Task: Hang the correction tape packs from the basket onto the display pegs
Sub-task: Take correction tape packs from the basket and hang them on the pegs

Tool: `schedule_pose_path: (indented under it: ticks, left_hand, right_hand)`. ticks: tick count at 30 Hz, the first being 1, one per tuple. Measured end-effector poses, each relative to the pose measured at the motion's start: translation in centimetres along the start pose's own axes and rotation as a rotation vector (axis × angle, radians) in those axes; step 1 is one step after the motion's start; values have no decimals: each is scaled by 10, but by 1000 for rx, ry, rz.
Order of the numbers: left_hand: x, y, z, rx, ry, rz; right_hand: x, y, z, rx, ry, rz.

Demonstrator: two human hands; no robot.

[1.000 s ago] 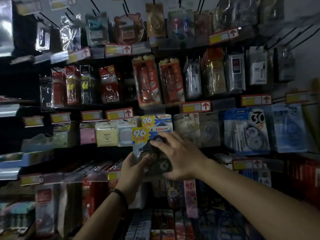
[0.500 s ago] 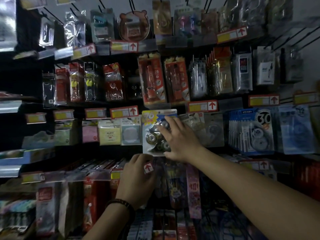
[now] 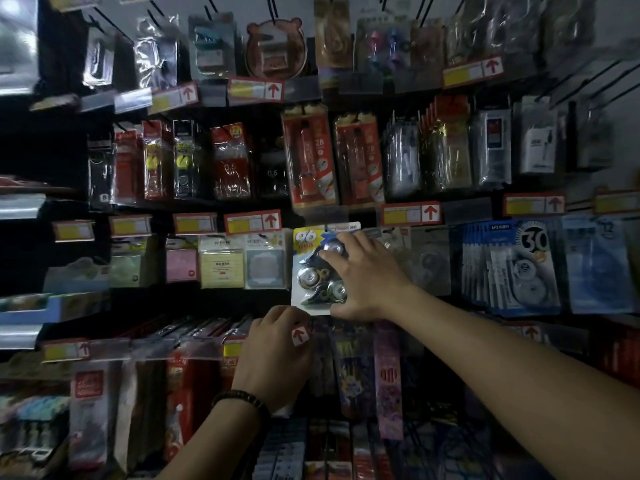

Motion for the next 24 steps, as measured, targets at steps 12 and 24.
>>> schedule_pose_path:
  ticks: [12,24]
  left_hand:
    - [12,-32,14,22,28,-84]
    - [101,-221,-2,-224,-5,-491]
  right_hand:
    - [18,-20,-9,73,143,-119]
    - [87,-229,-49,258,663,-149]
Point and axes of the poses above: each hand's wrist, its own y-axis towards the middle knuckle, its own x-axis out of the palm, z = x × y, the point moved 8 cm from there along y, towards the middle knuckle, and after that the axes turned 1 degree about -y, right-handed, at the moved point
